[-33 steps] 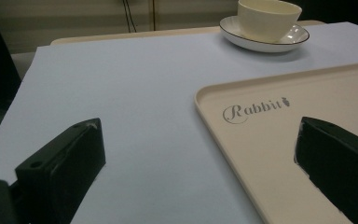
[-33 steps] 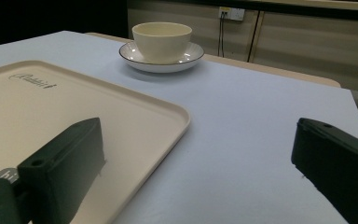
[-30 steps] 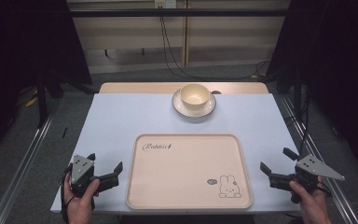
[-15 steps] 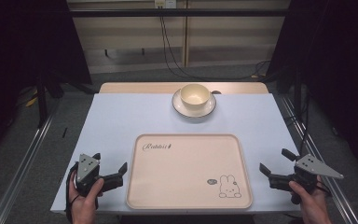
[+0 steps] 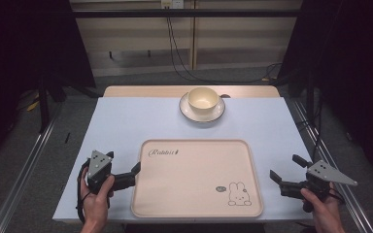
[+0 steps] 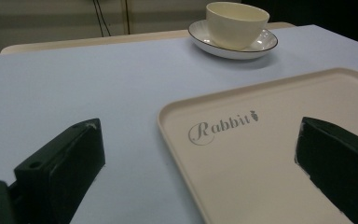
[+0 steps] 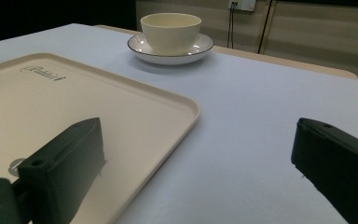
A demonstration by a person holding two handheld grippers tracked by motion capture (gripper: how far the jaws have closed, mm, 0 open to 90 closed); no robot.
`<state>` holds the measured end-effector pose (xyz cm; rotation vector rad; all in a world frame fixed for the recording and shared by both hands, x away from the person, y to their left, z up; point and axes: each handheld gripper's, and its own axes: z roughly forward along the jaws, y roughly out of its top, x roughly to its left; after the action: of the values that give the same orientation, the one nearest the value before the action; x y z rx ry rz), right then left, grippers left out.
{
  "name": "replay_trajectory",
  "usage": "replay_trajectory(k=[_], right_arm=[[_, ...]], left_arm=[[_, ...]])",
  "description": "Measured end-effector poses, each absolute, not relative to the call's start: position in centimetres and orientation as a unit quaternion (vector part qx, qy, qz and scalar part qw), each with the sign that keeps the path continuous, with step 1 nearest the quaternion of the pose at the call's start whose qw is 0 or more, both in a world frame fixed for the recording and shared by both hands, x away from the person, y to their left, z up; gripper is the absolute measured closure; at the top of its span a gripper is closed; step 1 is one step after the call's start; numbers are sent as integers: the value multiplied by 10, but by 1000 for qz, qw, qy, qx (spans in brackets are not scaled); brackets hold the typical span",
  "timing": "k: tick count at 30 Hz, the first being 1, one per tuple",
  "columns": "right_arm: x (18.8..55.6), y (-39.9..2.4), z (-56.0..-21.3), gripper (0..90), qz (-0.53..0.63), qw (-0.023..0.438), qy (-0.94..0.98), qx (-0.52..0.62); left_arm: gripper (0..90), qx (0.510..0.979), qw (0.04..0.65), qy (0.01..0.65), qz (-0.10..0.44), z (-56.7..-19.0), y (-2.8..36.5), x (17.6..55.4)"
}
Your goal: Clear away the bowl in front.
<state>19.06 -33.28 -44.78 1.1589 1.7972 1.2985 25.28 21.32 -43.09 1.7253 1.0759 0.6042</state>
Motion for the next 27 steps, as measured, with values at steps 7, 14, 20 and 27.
replay_trajectory(k=[7, 14, 20, 27], right_arm=[[191, -332, -447, 23, 495, 314, 682, 437], [191, -332, -447, 23, 497, 314, 682, 435], [191, -332, -447, 23, 497, 312, 682, 435], [191, -332, -447, 23, 496, 314, 684, 433]], left_arm=[[15, 717, 490, 431, 245, -425, 203, 263], [15, 728, 490, 415, 238, -422, 187, 272], [15, 735, 493, 407, 228, -420, 177, 279], [16, 745, 495, 392, 216, -417, 162, 289]])
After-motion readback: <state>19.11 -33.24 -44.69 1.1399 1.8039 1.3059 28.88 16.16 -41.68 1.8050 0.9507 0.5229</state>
